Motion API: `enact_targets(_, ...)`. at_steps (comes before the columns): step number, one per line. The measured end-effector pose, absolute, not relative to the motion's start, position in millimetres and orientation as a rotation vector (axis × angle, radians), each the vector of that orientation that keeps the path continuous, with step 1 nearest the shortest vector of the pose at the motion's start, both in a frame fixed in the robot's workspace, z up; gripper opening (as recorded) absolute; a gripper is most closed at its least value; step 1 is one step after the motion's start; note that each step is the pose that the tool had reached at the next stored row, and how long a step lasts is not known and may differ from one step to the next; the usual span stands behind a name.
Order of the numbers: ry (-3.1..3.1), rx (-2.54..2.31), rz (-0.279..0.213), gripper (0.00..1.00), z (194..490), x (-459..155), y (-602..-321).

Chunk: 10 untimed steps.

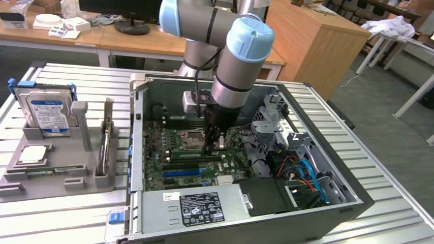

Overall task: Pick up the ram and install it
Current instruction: 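Insert the ram into the slot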

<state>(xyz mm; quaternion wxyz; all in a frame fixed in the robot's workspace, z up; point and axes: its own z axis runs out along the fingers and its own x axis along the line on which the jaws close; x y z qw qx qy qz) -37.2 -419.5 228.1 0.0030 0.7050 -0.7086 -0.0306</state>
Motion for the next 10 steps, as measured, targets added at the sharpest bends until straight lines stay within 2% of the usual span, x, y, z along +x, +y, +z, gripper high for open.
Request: enact_targets(10, -2.218, 2.214, -0.096, 0.12, 224.1, -37.2, -419.5)
